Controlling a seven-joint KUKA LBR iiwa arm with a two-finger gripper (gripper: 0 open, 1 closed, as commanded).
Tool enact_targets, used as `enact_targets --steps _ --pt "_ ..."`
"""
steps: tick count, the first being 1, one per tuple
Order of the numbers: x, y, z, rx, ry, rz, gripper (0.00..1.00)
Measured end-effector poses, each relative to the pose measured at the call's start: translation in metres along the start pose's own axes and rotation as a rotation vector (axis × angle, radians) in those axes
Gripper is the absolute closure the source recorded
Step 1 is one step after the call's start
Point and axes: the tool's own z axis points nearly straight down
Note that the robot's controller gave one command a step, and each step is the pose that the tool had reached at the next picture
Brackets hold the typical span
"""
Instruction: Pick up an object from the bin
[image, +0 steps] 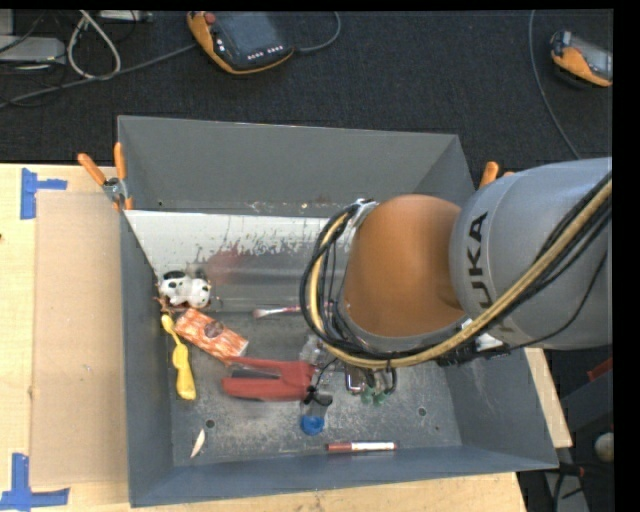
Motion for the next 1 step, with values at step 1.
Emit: enact_targets --steps 1 --pt "-0.0045 0.0064 -0.0551 0.002 0.008 -0.013 1.0"
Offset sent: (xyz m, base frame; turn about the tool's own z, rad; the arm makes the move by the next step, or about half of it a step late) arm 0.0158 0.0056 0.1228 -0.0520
